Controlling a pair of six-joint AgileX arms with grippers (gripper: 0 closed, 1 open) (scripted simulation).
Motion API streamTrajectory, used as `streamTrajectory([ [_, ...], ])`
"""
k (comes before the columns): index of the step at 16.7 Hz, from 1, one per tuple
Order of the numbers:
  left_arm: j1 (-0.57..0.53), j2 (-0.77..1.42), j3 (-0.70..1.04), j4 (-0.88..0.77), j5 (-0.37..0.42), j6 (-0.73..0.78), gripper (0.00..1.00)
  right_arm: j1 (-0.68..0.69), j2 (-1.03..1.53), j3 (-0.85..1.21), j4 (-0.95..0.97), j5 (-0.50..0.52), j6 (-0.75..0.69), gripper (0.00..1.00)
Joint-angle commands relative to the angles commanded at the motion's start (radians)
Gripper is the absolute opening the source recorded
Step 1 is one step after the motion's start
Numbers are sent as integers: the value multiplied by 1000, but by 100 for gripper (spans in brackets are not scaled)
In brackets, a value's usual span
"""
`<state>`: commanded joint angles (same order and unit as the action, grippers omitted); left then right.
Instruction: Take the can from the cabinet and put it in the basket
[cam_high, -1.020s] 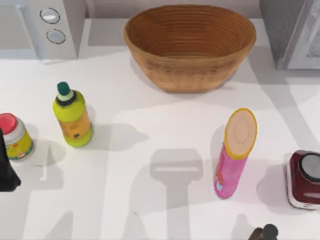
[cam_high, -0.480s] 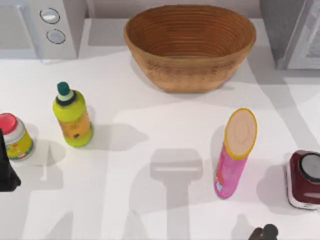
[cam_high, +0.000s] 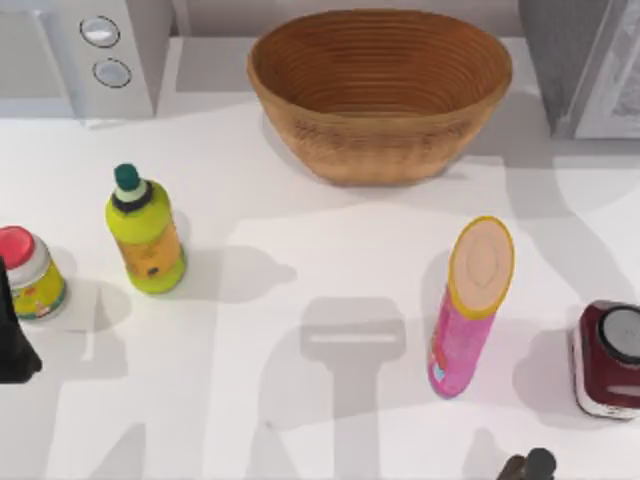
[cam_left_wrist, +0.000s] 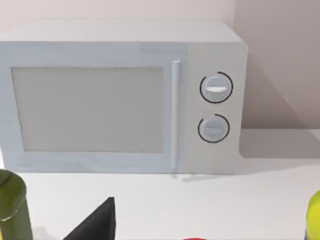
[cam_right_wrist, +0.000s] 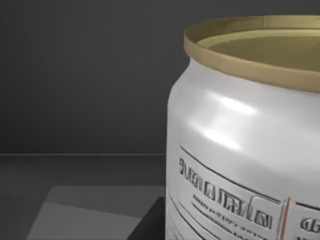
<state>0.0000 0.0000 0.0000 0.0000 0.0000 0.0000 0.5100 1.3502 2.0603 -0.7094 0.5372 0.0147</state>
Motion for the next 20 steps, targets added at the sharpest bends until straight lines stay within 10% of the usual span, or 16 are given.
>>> streamTrajectory([
  [11,0,0,0,0,0,0,100,10,-91,-84,-10,13,-1,0],
  [20,0,0,0,0,0,0,100,-147,-464,-679,202,-149,-8,0],
])
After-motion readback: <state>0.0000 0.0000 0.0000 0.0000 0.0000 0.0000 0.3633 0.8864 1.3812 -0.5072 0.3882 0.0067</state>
